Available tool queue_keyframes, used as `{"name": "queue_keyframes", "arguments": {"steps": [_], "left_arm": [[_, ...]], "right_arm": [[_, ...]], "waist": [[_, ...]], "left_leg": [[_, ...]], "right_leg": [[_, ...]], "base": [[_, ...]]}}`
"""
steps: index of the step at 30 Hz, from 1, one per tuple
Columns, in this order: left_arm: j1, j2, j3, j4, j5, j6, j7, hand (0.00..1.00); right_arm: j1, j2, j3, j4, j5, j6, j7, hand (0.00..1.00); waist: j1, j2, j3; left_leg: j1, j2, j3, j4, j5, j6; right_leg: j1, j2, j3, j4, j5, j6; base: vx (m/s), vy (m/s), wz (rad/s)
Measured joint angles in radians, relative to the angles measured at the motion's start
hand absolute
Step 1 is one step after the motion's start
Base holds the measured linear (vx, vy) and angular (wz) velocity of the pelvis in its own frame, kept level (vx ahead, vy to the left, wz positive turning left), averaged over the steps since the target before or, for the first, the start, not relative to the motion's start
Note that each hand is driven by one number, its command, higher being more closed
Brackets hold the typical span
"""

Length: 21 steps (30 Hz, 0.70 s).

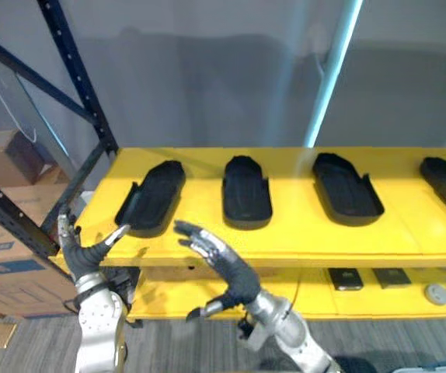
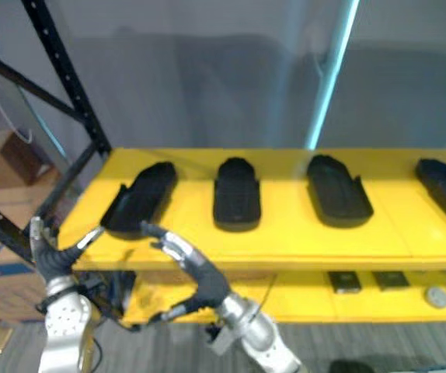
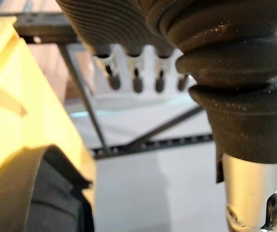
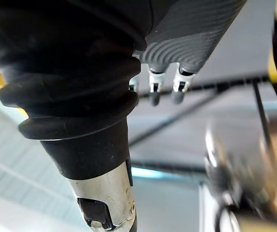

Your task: Walk over and take plastic housings, then place them on the shelf

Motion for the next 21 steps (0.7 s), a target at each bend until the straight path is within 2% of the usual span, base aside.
{"name": "queue_keyframes", "arguments": {"steps": [8, 14, 16, 21], "left_arm": [[-0.020, 0.006, 0.025, 0.110, 0.006, -0.007, 0.002, 0.00], [-0.094, 0.026, 0.038, 0.213, 0.007, -0.023, 0.031, 0.00], [-0.123, 0.054, 0.038, 0.255, 0.006, -0.029, 0.037, 0.00], [-0.240, 0.146, 0.072, 0.441, -0.034, -0.077, 0.038, 0.00]], "right_arm": [[-0.021, 0.000, 0.007, 0.039, 0.004, 0.026, 0.051, 0.00], [-0.020, -0.001, 0.016, 0.039, 0.039, 0.028, 0.133, 0.00], [-0.020, -0.001, 0.016, 0.038, 0.044, 0.031, 0.158, 0.00], [-0.020, -0.023, 0.012, 0.038, 0.061, 0.106, 0.220, 0.00]], "waist": [[0.003, 0.004, 0.004], [-0.002, 0.016, 0.014], [-0.006, 0.011, 0.023], [-0.020, 0.011, 0.075]], "left_leg": [[-0.011, -0.004, -0.020, 0.000, 0.016, 0.000], [-0.022, -0.001, -0.017, 0.000, 0.017, -0.001], [-0.028, 0.003, -0.016, 0.001, 0.019, -0.001], [-0.050, 0.006, 0.005, 0.005, 0.022, -0.002]], "right_leg": [[-0.004, 0.000, -0.020, 0.012, -0.005, -0.007], [-0.020, 0.000, -0.015, 0.016, -0.005, -0.008], [-0.029, 0.000, -0.013, 0.018, -0.005, -0.008], [-0.069, 0.002, 0.012, 0.027, 0.000, -0.012]], "base": [[-0.01, 0.002, 0.08], [-0.01, 0.001, -0.01], [0.00, -0.002, -0.02], [-0.01, 0.001, -0.12]]}}
